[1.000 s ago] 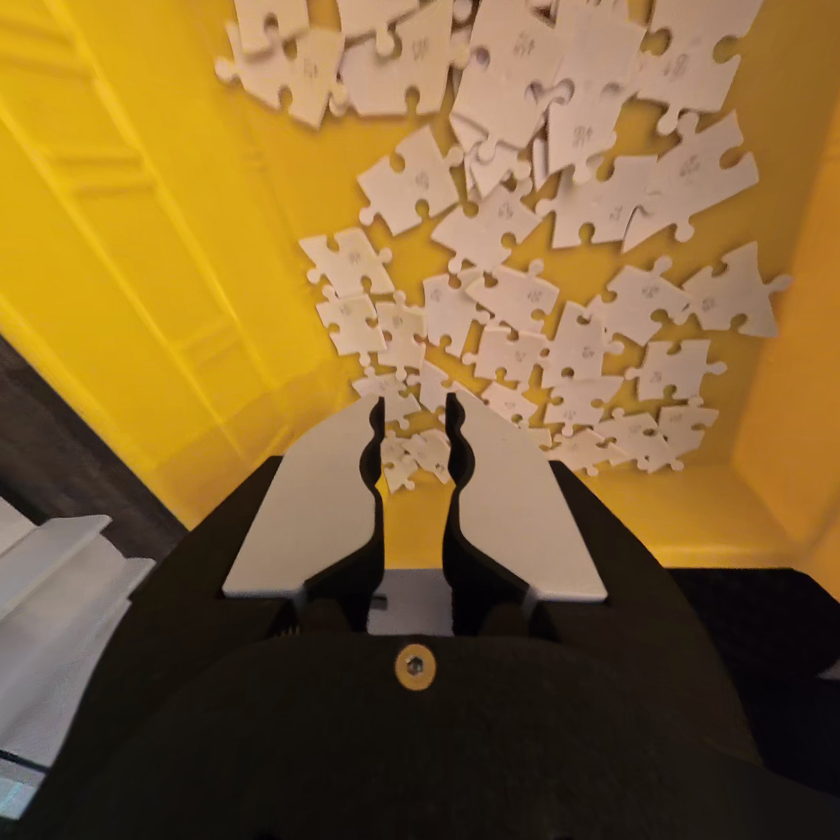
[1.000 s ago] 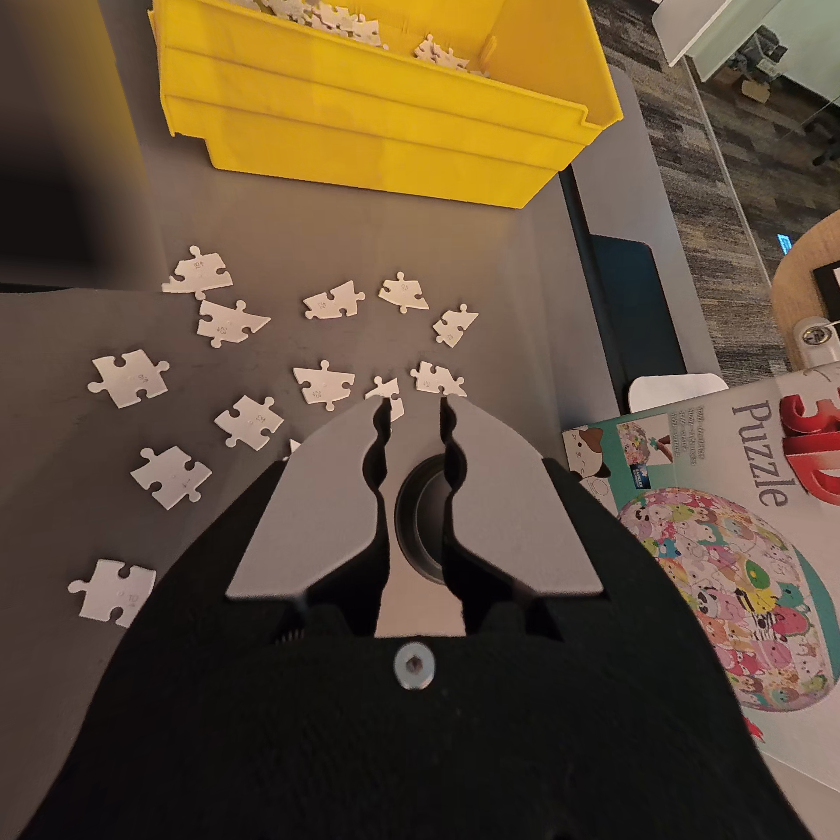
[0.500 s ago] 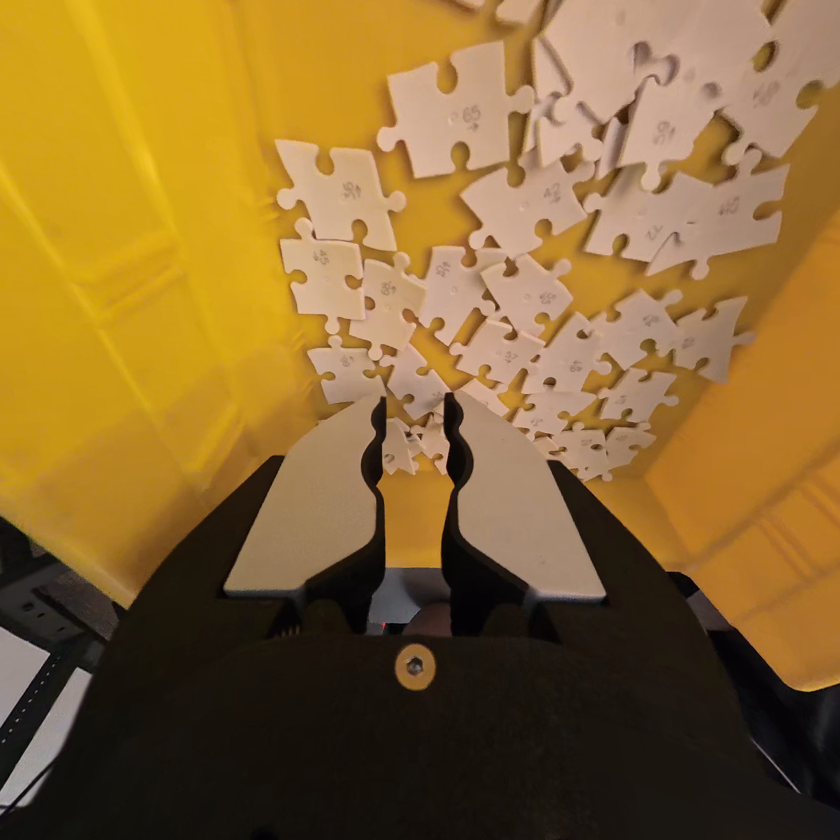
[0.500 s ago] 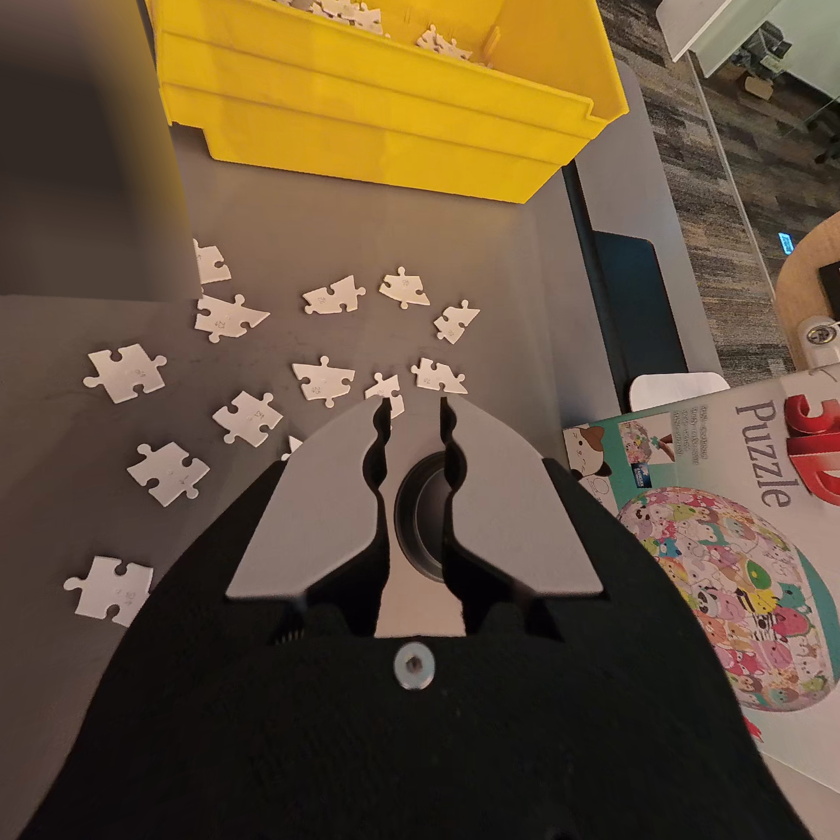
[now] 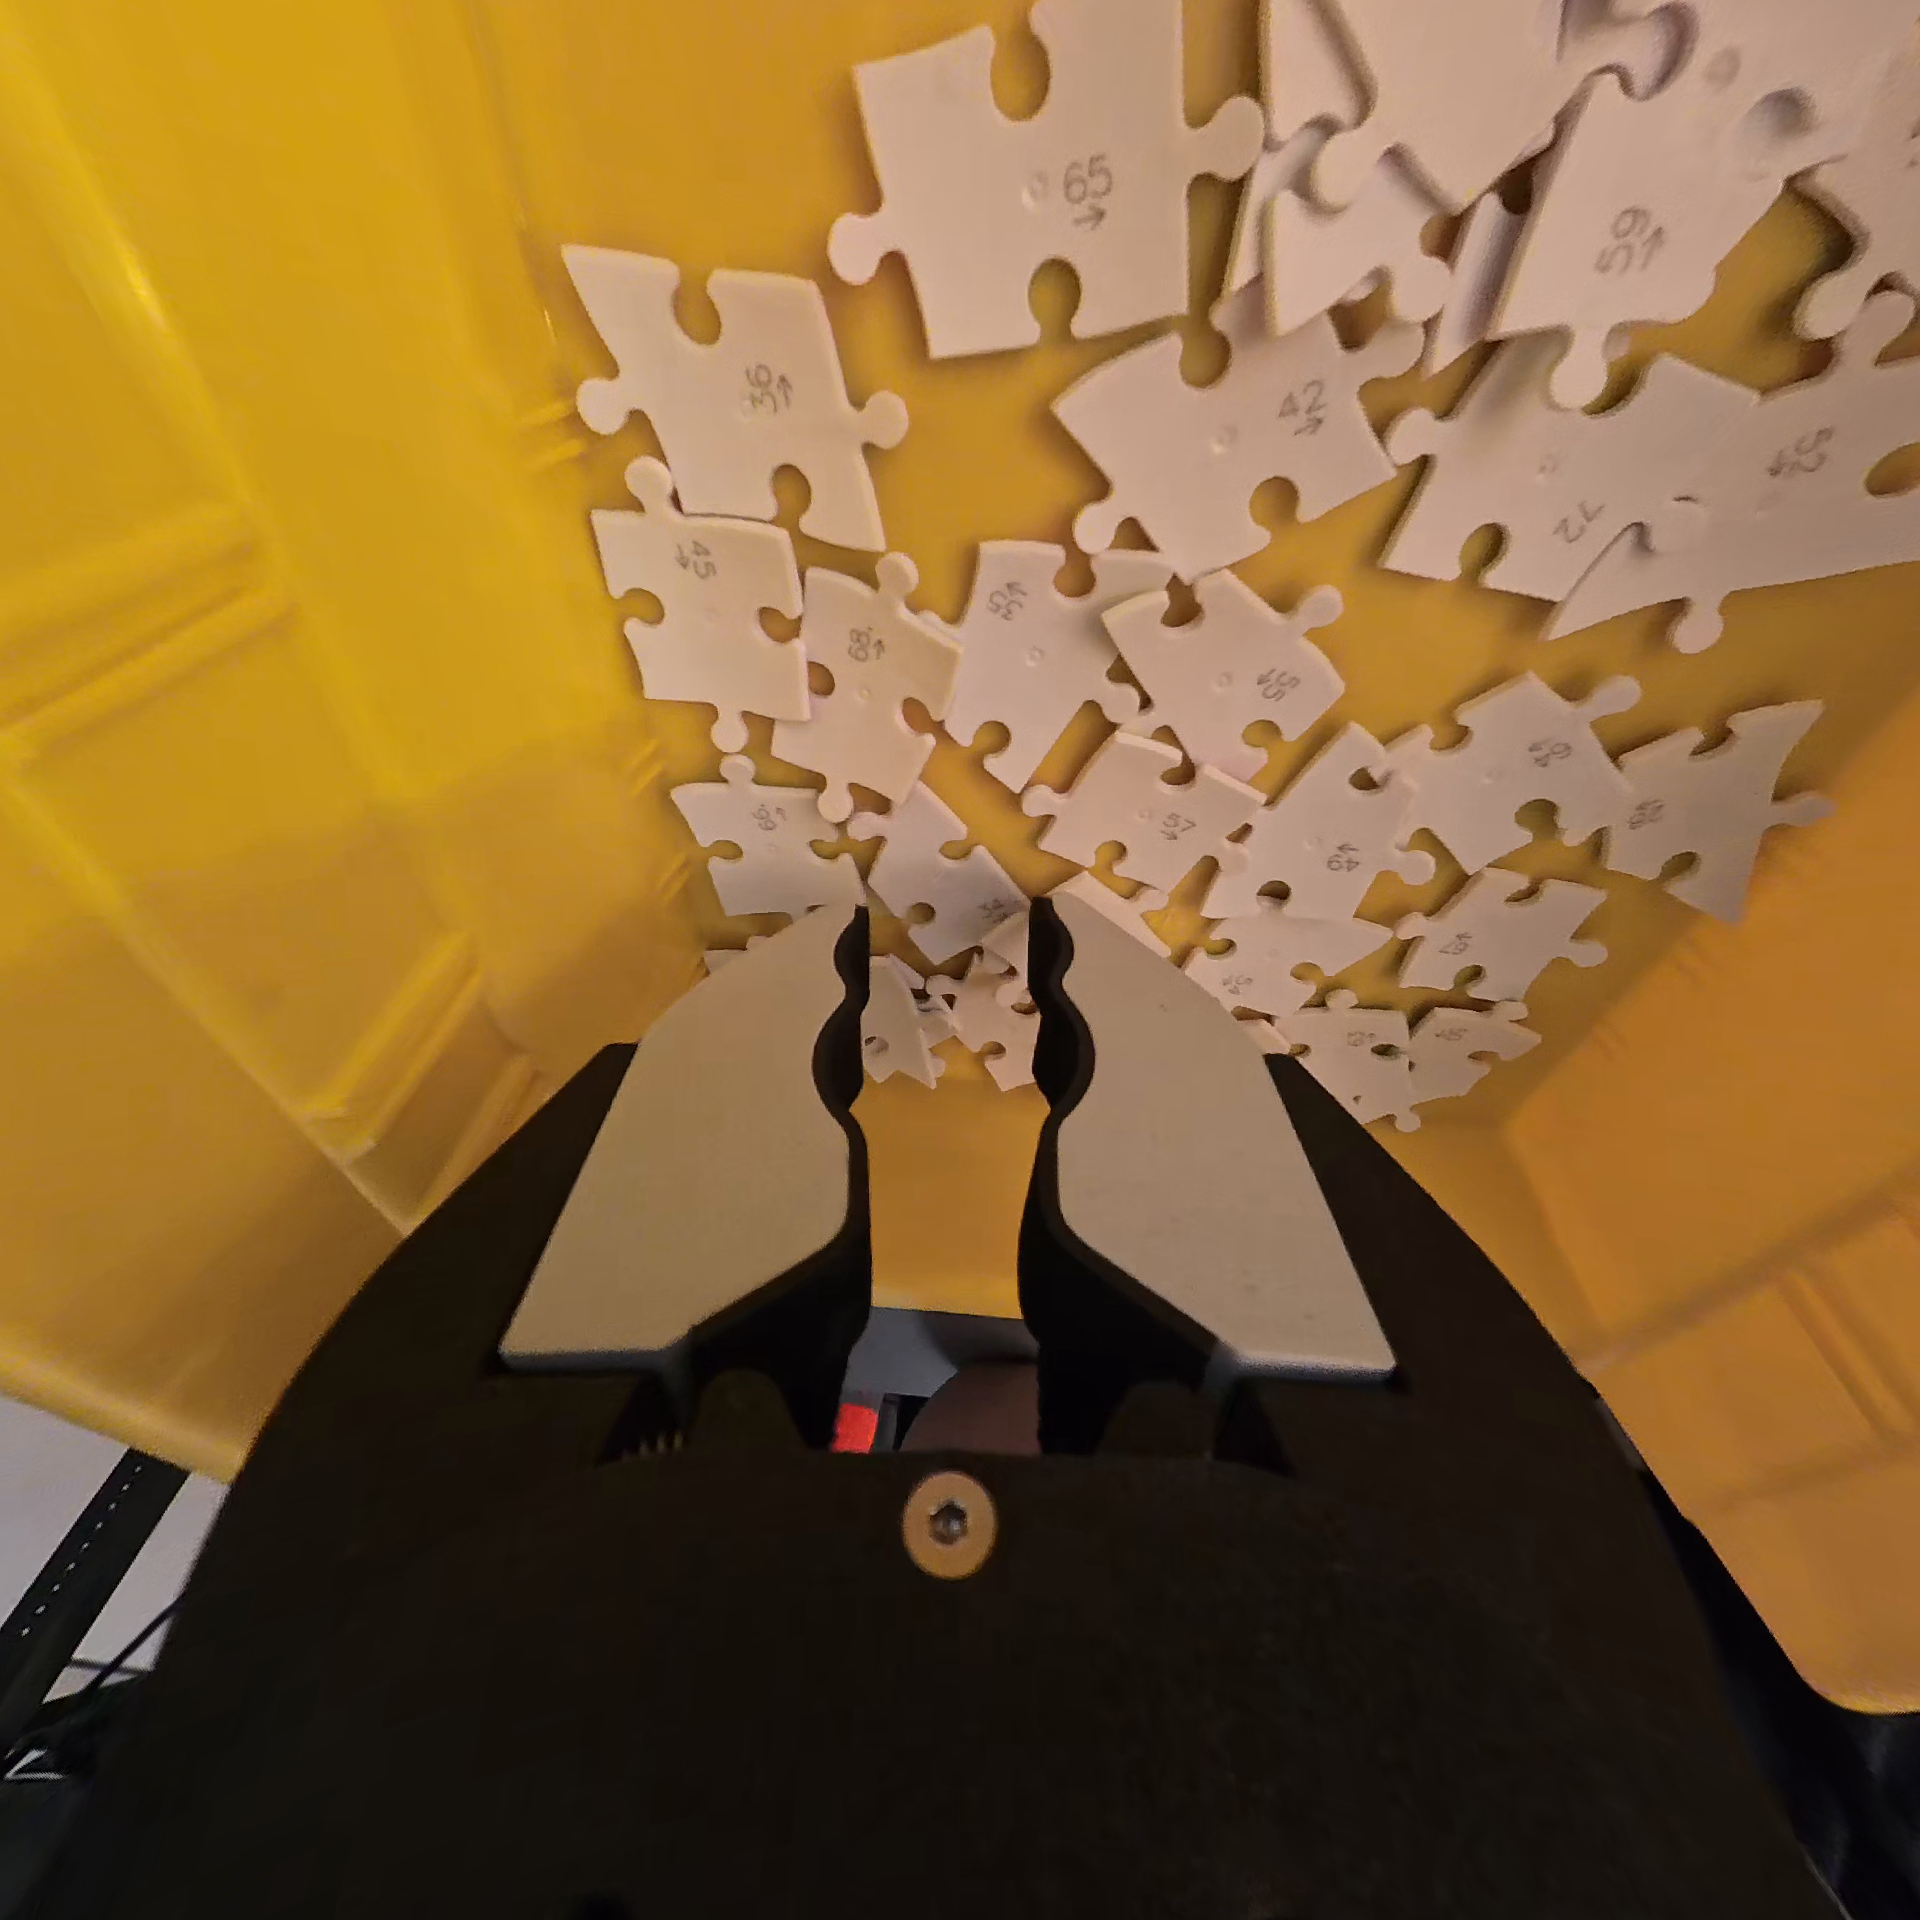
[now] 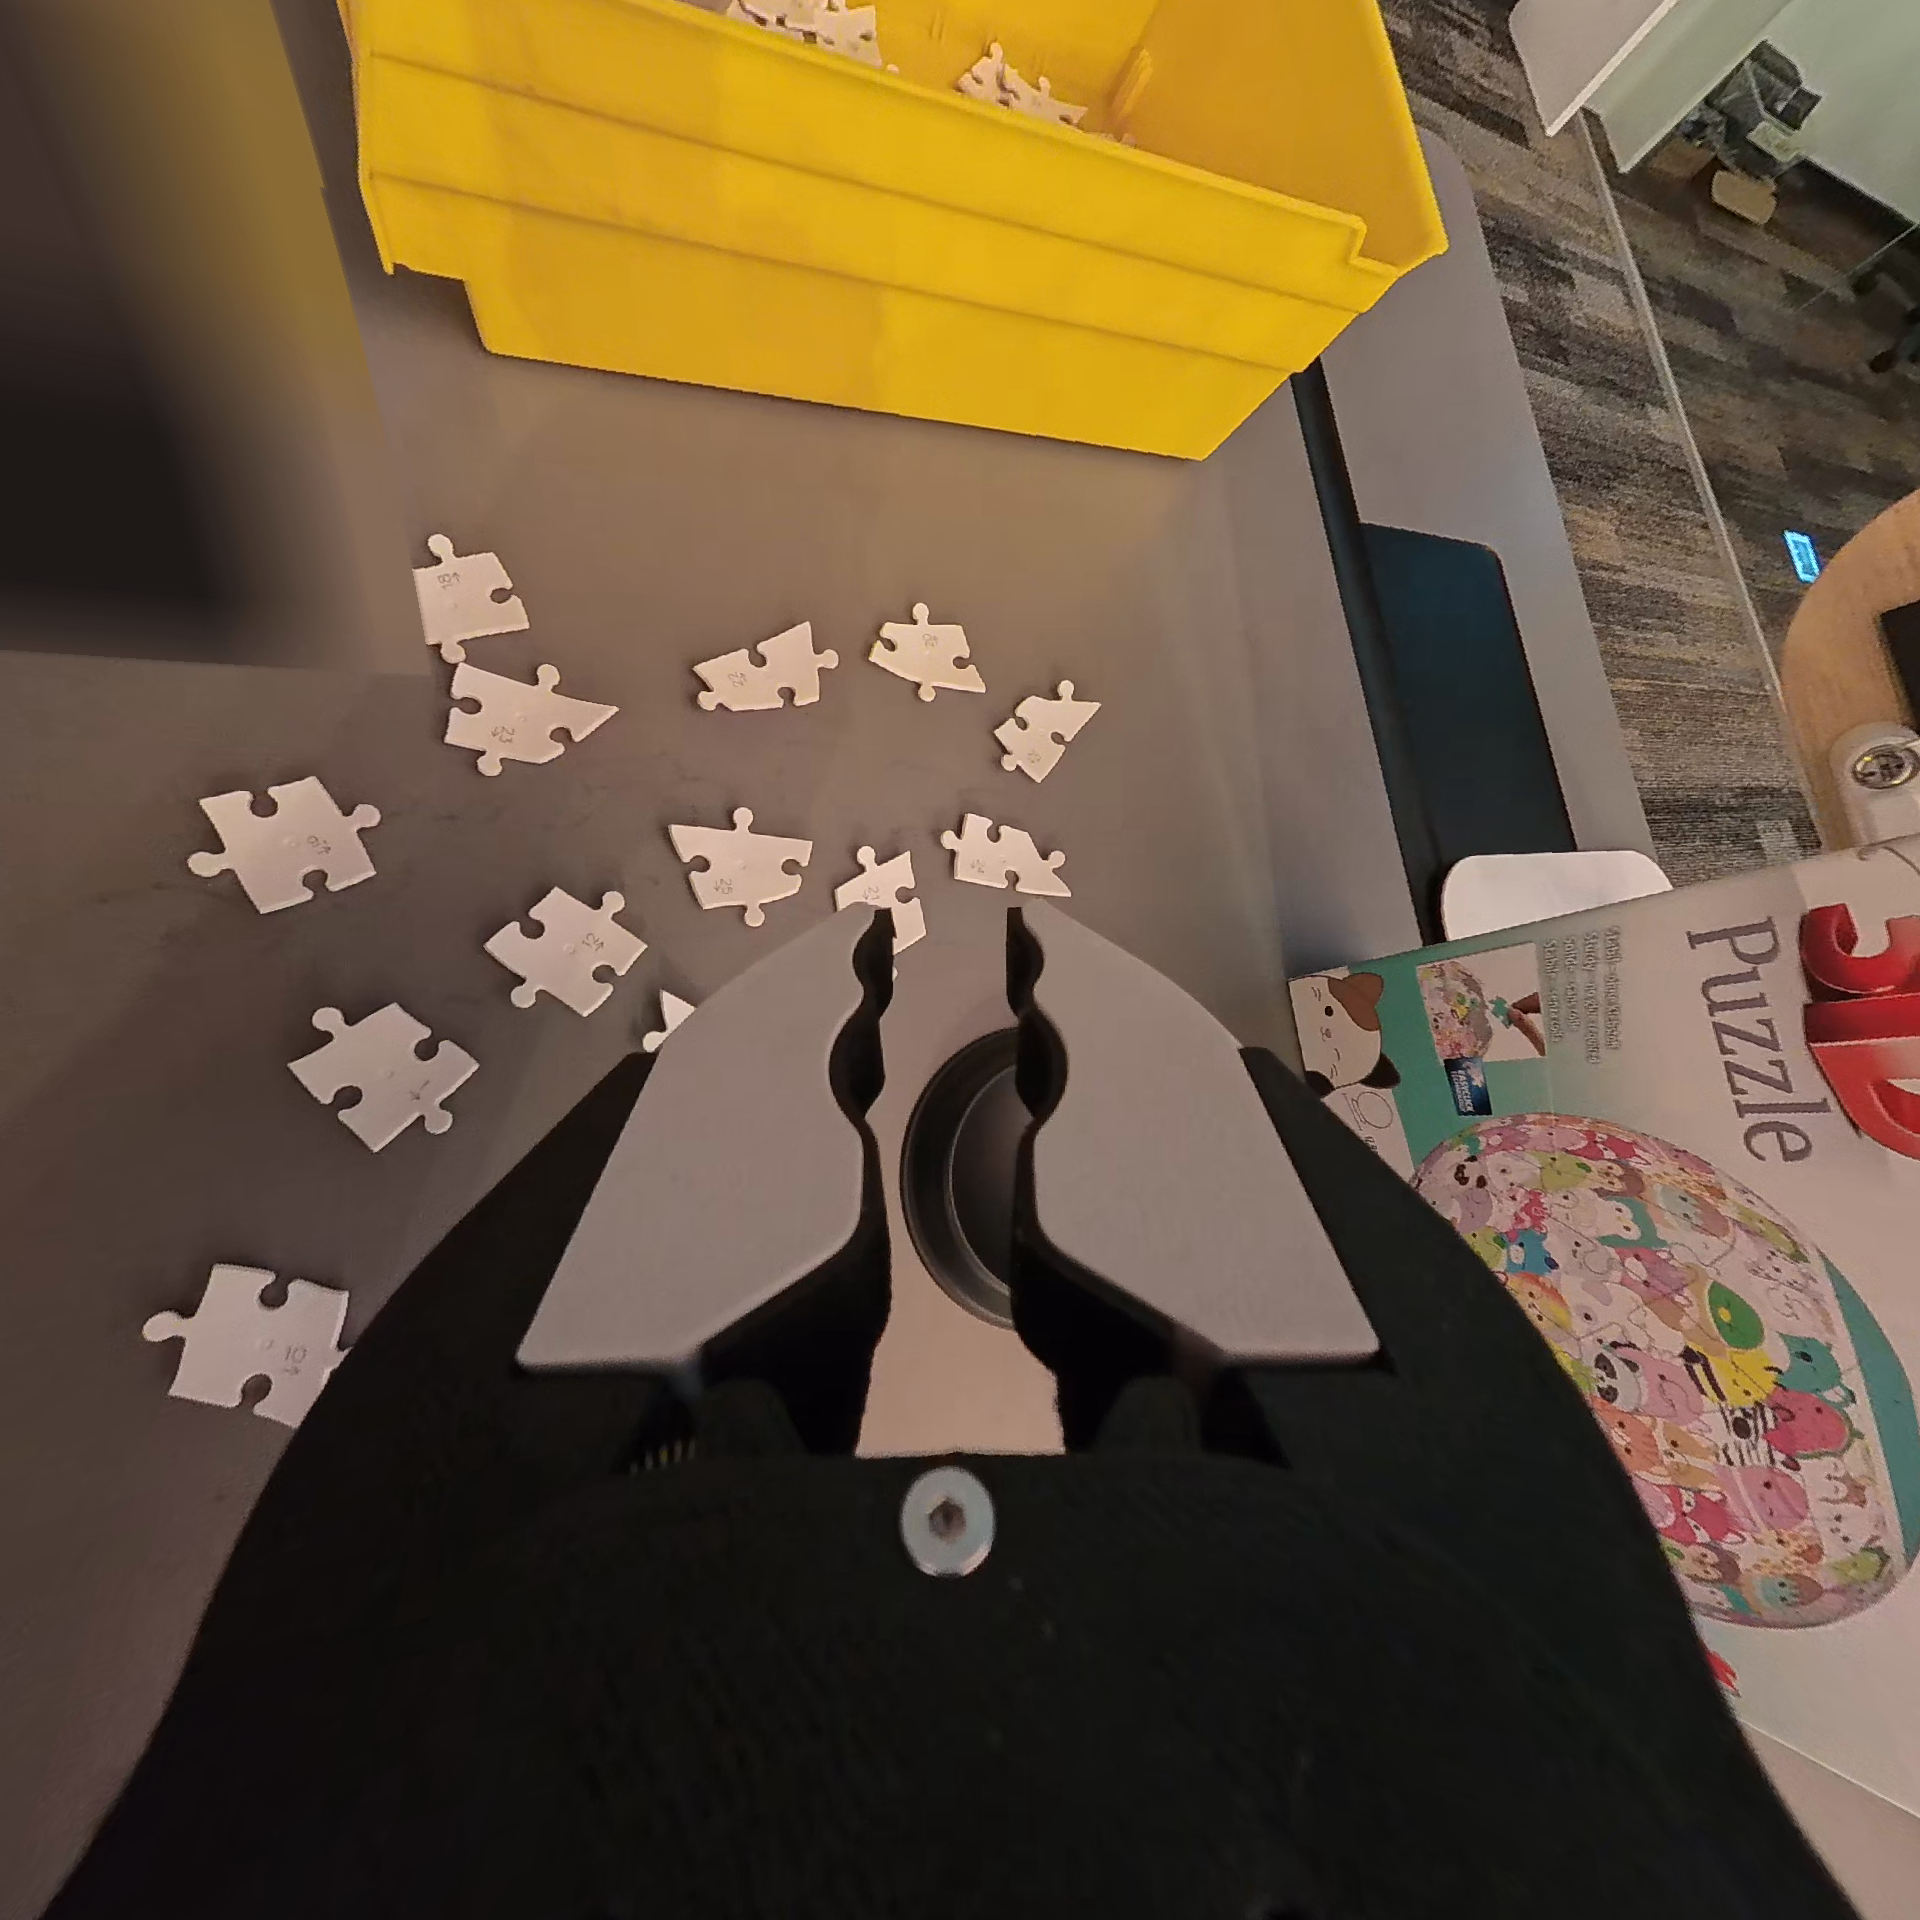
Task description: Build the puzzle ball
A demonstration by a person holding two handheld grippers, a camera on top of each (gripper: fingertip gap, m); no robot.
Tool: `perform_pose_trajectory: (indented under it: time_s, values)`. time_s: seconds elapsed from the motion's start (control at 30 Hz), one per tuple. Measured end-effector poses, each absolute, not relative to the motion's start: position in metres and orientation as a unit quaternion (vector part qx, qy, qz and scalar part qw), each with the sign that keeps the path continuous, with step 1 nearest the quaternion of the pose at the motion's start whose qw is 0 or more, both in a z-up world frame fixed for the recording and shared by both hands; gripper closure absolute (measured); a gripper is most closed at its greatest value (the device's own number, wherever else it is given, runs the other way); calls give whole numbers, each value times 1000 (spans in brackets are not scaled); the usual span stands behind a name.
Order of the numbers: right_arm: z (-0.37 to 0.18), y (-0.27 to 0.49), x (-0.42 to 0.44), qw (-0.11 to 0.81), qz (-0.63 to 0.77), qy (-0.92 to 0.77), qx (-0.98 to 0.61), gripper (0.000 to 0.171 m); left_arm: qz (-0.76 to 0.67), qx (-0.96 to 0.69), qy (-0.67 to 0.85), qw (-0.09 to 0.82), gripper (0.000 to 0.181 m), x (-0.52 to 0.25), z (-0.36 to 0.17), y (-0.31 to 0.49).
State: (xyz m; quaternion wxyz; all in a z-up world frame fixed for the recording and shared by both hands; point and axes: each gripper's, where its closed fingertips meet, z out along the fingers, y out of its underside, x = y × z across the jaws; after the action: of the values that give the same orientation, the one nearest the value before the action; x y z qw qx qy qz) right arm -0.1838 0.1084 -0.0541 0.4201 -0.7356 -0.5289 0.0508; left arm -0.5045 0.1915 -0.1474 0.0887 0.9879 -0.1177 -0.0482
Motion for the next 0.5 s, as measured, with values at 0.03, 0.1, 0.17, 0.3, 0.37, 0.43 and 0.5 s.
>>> perform_pose_trajectory:
  time_s: [0.03, 0.1, 0.17, 0.3, 0.37, 0.43, 0.5]
  values:
    - [-55, 108, -184, 419, 50, -530, -735, 149, -49, 988, -116, 91, 152, -505, -148, 191]
    - [-55, 108, -184, 417, 48, -532, -735, 149, -52, 988, -112, 91, 153, -506, -149, 192]
    - [-56, 108, -184, 417, 48, -533, -735, 149, -53, 989, -108, 87, 154, -506, -149, 194]
    - [-57, 108, -184, 415, 46, -534, -735, 149, -51, 989, -106, 85, 158, -504, -150, 195]
    - [-58, 108, -184, 413, 45, -536, -735, 149, -54, 989, -109, 85, 159, -504, -151, 196]
    - [-58, 108, -184, 412, 43, -537, -735, 149, -54, 989, -111, 86, 159, -504, -152, 197]
    - [-59, 107, -185, 411, 43, -537, -735, 149, -50, 989, -113, 84, 159, -503, -152, 198]
